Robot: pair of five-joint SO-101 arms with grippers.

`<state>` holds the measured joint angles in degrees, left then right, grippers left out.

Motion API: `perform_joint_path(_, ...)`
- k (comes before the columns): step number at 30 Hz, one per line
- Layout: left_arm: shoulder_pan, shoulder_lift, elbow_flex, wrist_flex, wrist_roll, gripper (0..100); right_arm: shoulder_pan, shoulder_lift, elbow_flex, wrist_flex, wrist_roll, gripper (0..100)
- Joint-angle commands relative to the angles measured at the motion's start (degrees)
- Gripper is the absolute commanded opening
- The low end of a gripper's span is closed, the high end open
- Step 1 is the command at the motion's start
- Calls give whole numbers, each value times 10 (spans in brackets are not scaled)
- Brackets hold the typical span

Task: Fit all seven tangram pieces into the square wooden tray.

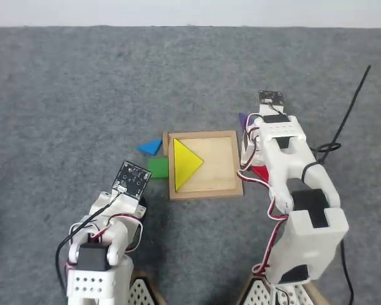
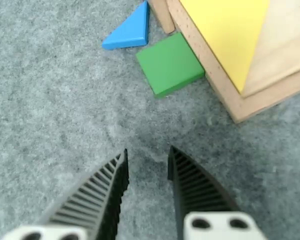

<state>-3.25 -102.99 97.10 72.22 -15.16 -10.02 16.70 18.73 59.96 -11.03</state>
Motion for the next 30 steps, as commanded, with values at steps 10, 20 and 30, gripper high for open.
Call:
perform_joint_path(10, -4, -9, -7, 4, 1, 137, -12, -128, -30, 48, 70, 150)
perform_joint_path(20, -4, -9, -7, 4, 1, 137, -82, -151, -89, 57, 145, 150)
perform_joint_path(30, -4, -9, -7, 4, 1, 137, -148, -44, -212, 94, 193, 150)
